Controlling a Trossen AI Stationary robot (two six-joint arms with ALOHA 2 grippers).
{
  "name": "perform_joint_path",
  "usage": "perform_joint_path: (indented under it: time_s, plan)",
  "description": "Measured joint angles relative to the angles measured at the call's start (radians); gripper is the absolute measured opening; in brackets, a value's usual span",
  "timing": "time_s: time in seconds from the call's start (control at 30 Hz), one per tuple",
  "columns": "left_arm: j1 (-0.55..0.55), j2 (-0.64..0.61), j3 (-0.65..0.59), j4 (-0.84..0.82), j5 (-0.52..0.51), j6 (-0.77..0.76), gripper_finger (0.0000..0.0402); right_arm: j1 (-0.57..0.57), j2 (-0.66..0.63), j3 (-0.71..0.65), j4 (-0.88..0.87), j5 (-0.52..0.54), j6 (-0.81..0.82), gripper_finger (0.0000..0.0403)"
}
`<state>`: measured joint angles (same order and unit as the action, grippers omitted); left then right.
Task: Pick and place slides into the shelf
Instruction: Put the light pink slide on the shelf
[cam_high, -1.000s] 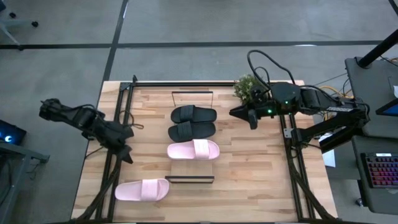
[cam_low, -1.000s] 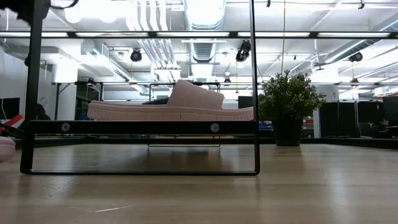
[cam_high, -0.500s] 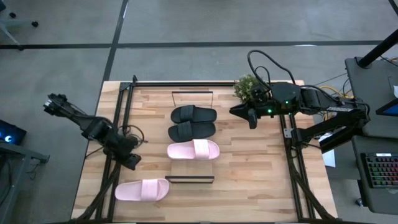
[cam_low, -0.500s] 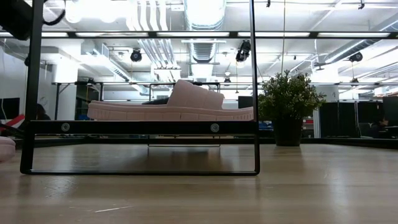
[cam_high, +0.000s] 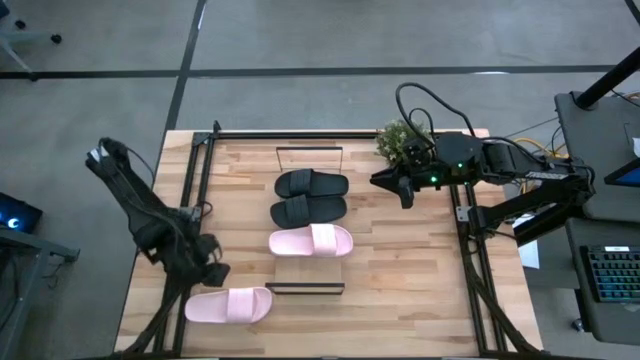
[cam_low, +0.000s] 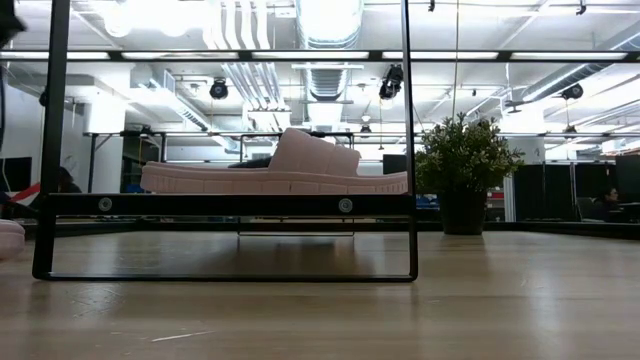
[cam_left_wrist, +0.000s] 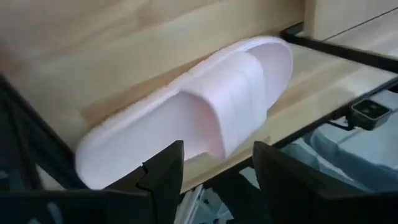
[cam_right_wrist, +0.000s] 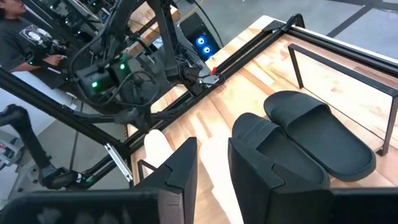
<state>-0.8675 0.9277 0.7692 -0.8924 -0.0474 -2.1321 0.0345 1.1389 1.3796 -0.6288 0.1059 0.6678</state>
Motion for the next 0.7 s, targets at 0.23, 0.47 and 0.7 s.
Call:
perform_joint_path:
  time_s: [0.23,0.47,0.7]
  plan:
    - [-0.089,0.126,-0.041,0.214,-0.121,-0.133,0.0177,0.000,0.000,0.000,-0.003,0.000,0.000,0.0073]
    - [-0.090,0.272,-0.034,0.304,-0.149,-0.137,0.0177,0.000,0.000,0.000,-0.003,0.000,0.002,0.0078]
    - [-0.099,0.320,-0.035,0.307,-0.113,-0.140,0.0177,0.000,0.000,0.000,-0.003,-0.004,0.012,0.0080]
